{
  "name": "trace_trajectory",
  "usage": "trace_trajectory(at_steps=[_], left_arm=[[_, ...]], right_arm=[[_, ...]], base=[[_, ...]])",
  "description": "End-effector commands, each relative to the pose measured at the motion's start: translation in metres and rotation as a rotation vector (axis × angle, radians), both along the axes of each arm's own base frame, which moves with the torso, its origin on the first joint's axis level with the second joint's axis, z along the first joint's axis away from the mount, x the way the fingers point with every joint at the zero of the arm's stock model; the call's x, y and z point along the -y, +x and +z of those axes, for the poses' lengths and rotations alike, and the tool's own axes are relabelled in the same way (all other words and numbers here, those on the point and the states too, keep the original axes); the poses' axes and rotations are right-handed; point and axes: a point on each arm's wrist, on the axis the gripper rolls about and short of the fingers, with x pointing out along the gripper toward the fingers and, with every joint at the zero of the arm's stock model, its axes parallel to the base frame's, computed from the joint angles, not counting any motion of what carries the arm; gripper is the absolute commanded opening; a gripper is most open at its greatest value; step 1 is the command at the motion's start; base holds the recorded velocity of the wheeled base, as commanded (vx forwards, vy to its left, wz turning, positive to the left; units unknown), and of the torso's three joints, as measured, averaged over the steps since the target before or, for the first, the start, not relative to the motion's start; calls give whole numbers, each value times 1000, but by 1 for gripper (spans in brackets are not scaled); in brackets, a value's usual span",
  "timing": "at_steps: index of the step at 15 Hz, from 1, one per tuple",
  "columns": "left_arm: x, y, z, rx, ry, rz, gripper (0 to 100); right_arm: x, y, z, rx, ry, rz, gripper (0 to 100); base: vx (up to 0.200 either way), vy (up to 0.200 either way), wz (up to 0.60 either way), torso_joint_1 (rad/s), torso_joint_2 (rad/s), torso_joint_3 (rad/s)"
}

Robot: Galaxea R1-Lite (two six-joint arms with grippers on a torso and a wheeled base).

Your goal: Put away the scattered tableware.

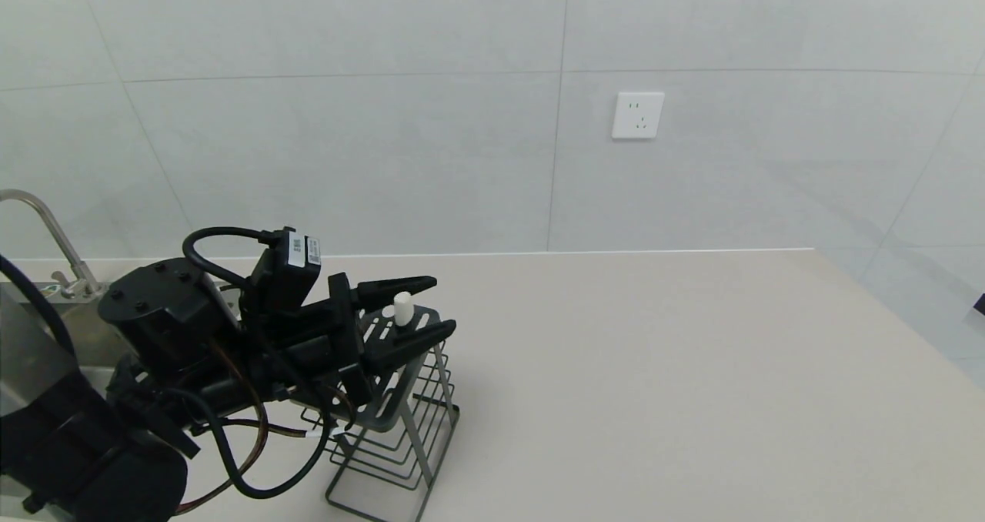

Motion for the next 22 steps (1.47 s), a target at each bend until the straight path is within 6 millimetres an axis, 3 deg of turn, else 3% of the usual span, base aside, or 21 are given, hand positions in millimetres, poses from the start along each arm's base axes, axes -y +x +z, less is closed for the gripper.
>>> trace_trajectory(at_steps=[1,8,15,22], left_arm=[[0,-1,2,8,-3,2,100],[-5,-10,15,49,-23,3,100],[-36,-49,24,61,-25,64,100],[-65,-118,35,161,-63,111,100]], right_arm=[[0,0,0,-1,0,0,0],[0,0,0,-1,0,0,0],[0,0,0,-1,0,1,0],[0,0,0,-1,0,1,0]], base=[[0,0,0,0,0,0],[0,0,0,0,0,0],[0,0,0,0,0,0],[0,0,0,0,0,0]])
